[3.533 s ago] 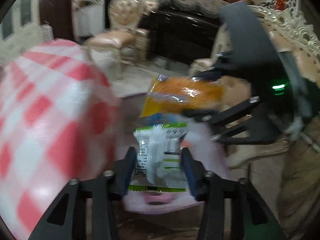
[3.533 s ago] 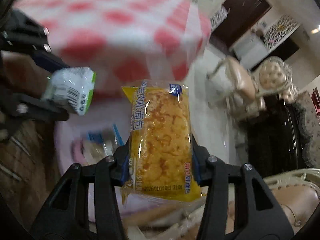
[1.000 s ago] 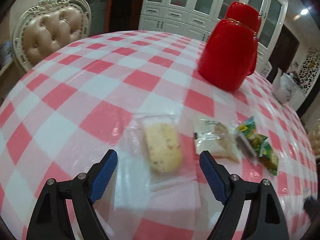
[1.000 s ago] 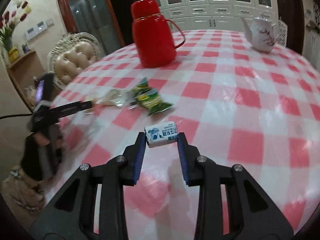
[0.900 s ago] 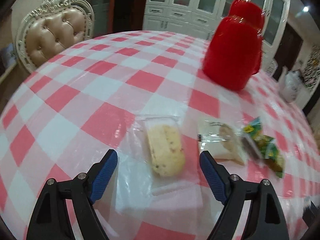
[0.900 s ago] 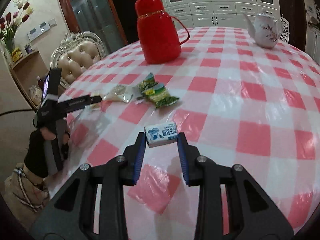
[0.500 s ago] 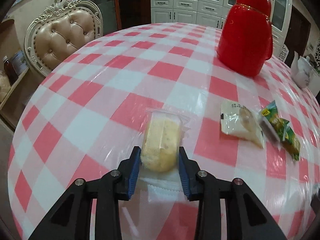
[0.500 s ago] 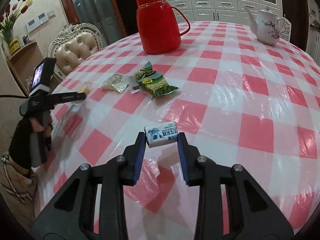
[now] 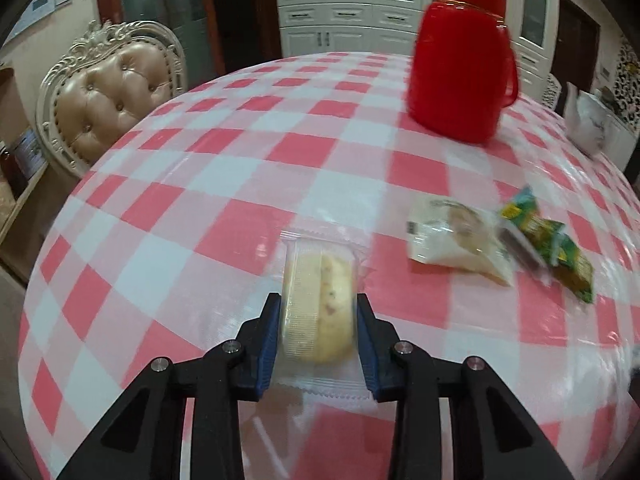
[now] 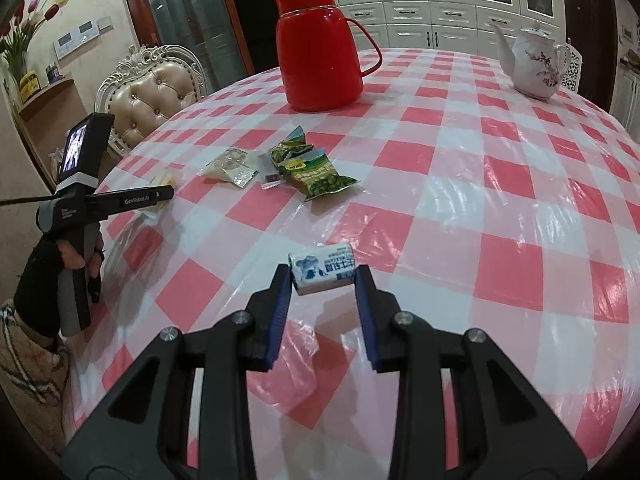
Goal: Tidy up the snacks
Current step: 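Carry the wrapped cake and small white candy box toward the box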
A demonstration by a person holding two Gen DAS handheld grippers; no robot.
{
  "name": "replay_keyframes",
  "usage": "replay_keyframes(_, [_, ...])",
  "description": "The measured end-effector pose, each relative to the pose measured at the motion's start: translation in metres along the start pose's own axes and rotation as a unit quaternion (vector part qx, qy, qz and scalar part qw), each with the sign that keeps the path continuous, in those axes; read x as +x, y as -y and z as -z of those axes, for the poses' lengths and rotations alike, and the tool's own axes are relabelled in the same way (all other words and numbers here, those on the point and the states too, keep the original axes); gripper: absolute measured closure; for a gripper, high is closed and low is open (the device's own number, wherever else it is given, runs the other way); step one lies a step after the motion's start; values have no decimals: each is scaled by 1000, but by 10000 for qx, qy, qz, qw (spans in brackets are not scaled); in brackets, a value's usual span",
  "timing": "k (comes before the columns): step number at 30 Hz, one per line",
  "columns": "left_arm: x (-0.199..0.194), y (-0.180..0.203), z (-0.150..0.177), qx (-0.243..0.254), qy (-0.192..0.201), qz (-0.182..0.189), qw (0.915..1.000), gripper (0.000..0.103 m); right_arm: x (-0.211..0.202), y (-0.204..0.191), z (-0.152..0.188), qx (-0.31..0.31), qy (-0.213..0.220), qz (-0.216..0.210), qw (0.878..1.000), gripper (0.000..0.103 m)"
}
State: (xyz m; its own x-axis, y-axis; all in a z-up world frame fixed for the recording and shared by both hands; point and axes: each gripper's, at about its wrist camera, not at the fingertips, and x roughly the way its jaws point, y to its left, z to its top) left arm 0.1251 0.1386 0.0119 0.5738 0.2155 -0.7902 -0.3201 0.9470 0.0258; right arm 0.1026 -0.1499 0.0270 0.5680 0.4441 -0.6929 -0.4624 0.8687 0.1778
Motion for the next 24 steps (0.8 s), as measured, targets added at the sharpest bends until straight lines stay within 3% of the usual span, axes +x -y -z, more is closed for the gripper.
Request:
replay_keyframes(5, [-41,22,15,-16,310,217,9993,67,4,5,0,92,-3,24,10000,67])
replay_keyframes(10, [-79,49,66,-49,400,424,9983,67,-2,15,1,377,68,-22,9993,67])
replay_keyframes(12, [-89,58,91,-101,328,689,9970,67,-10,14,3,456,22,-83,9989,67])
replay_keyframes(19, [-128,96,126,267,550,1006,9930,66,-81,-15,31,230,504,-182,9983,67])
replay_keyframes(24, [-141,117,146,513,575,1112,9908,66,-113,-17,56,158,620,-88,9979,67])
